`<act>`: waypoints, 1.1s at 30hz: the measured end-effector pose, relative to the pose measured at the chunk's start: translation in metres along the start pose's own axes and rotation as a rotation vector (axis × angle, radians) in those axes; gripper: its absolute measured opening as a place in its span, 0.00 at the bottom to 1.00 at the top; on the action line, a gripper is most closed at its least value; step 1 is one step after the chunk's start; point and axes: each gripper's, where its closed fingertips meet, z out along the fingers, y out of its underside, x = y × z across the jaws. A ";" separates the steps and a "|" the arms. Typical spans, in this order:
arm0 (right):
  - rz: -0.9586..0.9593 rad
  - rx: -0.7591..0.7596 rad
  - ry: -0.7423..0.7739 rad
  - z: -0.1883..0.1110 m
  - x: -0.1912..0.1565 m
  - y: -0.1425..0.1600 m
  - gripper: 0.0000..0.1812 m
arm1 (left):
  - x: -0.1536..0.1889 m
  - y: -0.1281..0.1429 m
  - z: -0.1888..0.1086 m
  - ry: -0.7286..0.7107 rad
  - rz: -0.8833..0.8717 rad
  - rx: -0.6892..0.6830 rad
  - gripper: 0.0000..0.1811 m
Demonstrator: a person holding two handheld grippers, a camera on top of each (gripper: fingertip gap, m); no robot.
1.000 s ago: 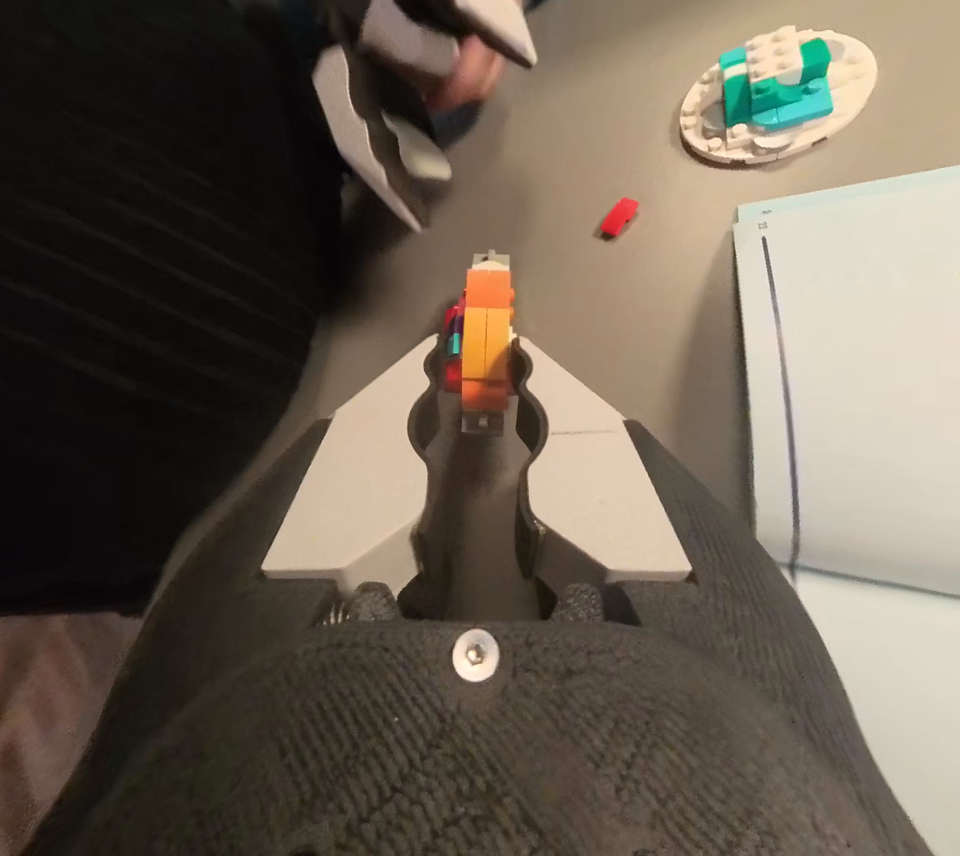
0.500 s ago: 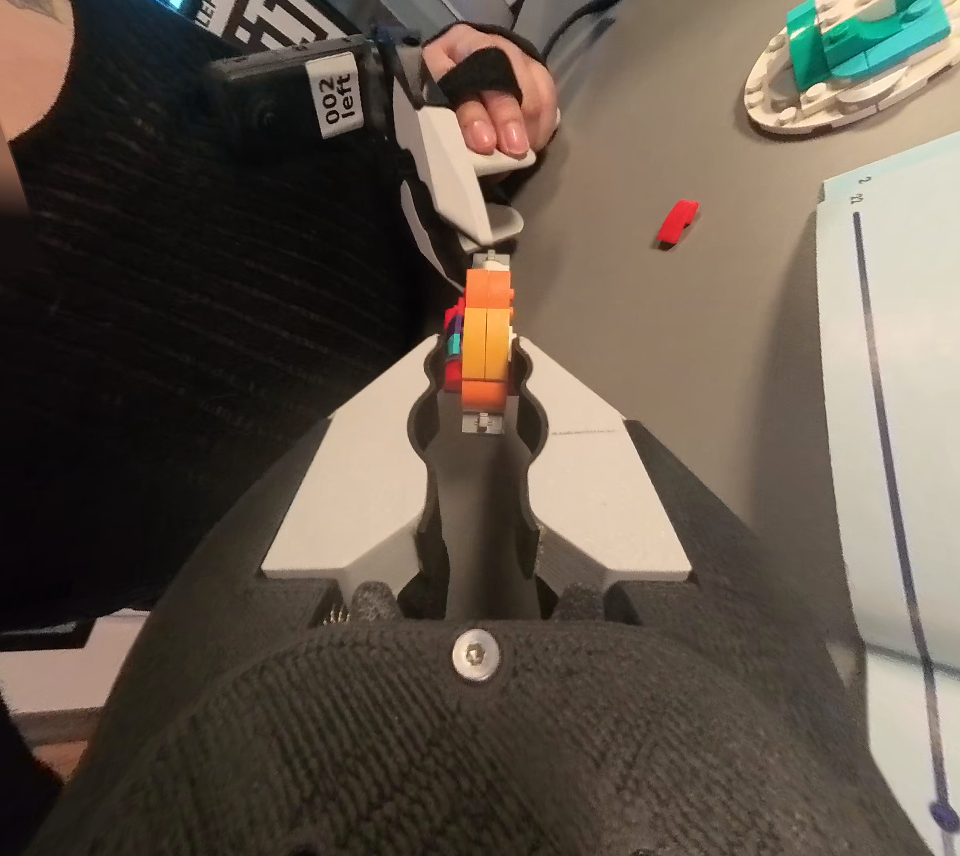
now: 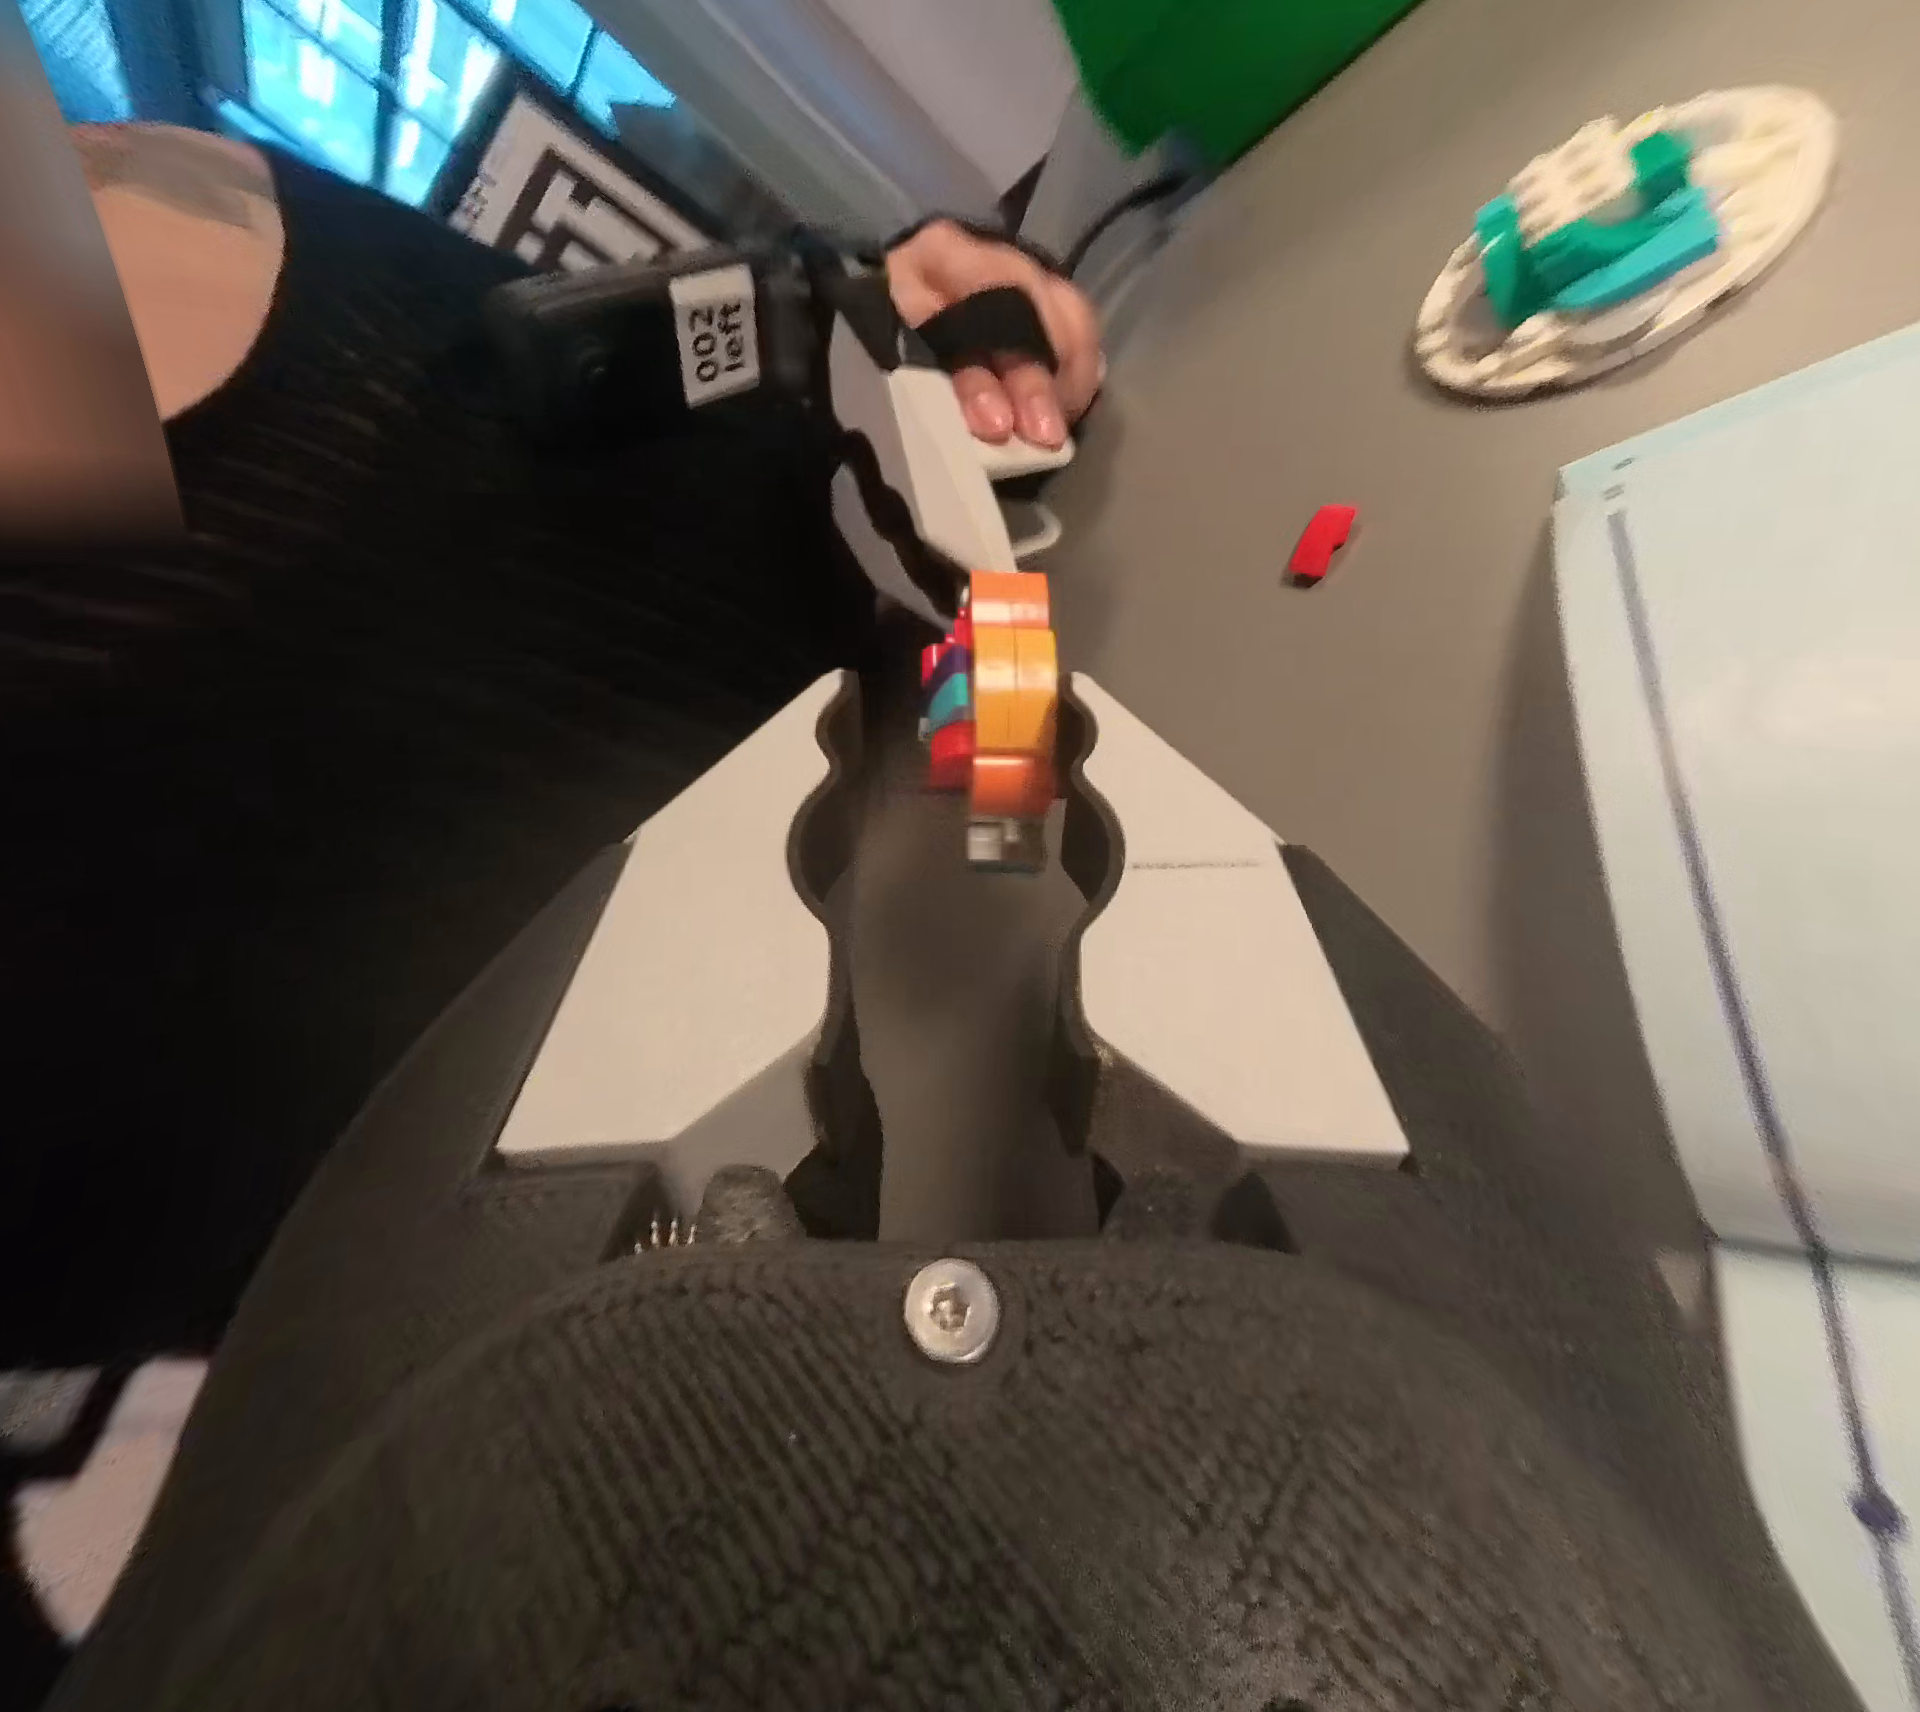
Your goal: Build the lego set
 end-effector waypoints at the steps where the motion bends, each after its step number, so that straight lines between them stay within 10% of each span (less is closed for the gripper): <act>1: -0.028 0.050 0.037 -0.005 0.001 -0.008 0.21 | -0.002 0.003 -0.002 -0.006 -0.027 -0.017 0.06; 6: -0.270 0.254 0.341 -0.035 0.013 -0.033 0.23 | -0.013 0.015 -0.018 -0.015 -0.282 -0.074 0.06; 21: -0.320 -0.017 0.852 0.007 0.060 -0.003 0.09 | -0.027 0.057 -0.074 -0.152 -0.714 -0.270 0.06; 33: -0.354 -0.139 0.895 0.036 0.078 -0.004 0.09 | -0.033 0.069 -0.095 -0.252 -0.728 -0.272 0.06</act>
